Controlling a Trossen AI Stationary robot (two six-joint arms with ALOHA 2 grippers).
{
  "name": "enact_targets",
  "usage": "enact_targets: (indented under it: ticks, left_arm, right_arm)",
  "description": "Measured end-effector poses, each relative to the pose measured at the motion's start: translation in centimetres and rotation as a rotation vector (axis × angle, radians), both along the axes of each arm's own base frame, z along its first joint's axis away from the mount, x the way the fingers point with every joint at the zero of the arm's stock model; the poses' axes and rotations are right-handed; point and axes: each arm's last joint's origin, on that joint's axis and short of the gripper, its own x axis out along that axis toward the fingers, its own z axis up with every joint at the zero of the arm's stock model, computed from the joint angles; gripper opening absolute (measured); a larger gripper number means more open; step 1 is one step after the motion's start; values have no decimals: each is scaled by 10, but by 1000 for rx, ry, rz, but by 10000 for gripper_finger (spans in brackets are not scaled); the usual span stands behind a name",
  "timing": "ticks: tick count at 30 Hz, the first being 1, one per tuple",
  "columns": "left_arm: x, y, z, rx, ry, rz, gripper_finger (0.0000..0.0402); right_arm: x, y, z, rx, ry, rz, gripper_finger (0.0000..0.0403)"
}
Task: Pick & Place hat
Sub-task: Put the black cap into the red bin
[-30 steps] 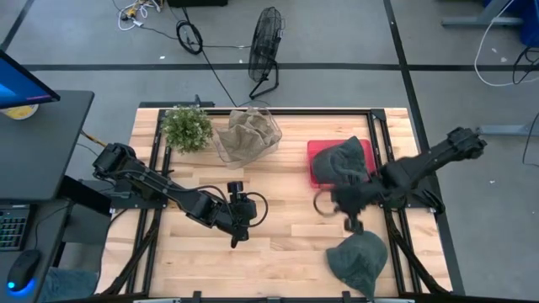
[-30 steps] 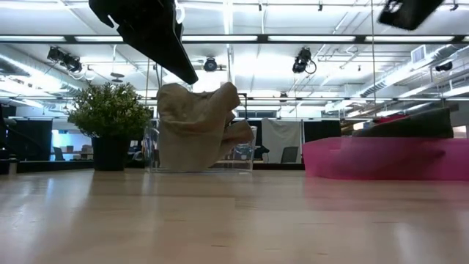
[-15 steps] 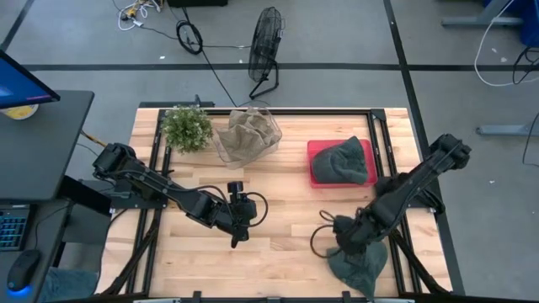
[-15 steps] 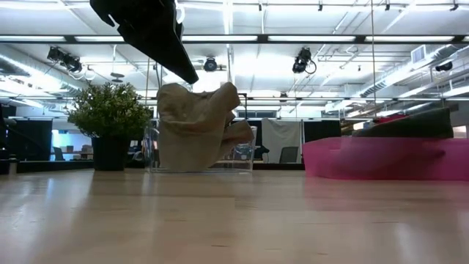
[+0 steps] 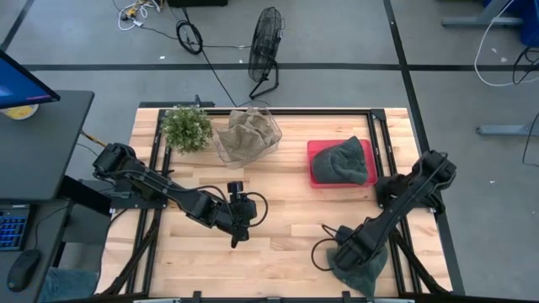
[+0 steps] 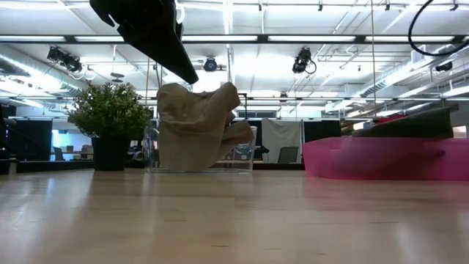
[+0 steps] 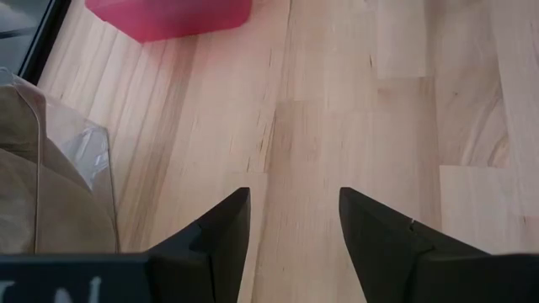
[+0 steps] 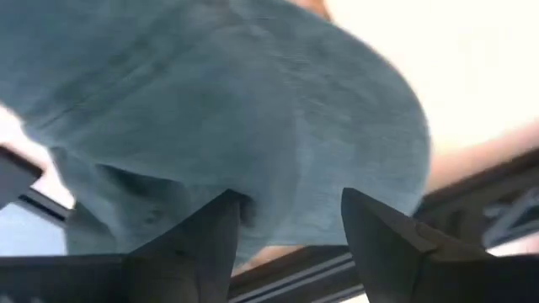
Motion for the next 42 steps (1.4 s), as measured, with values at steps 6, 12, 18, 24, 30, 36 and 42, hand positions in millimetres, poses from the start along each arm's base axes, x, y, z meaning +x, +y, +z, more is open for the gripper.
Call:
enact_targets:
  ticks: [6,12,18,24,30,36,42]
  left_arm:
    - [0,0,0,0,0,0,188]
    - [0,0,0,0,0,0,188]
    - [0,0,0,5,3,-5,188]
    - [0,0,0,6,3,-6,188]
    - [0,0,0,6,3,-6,188]
    - [0,1,0,7,3,-6,188]
    - [0,0,0,5,2,-4,188]
  right_arm:
    - [4,10,-2,67,-71,-6,204]
    - [0,14,-2,66,-69,16,147]
    - [-1,13,-1,80,-64,65,19]
    - [4,11,4,119,-79,169,5]
    - [20,9,38,62,-214,473,3]
    - [32,2,82,-195,-341,1164,1]
    - [44,-31,109,-469,-177,1387,1]
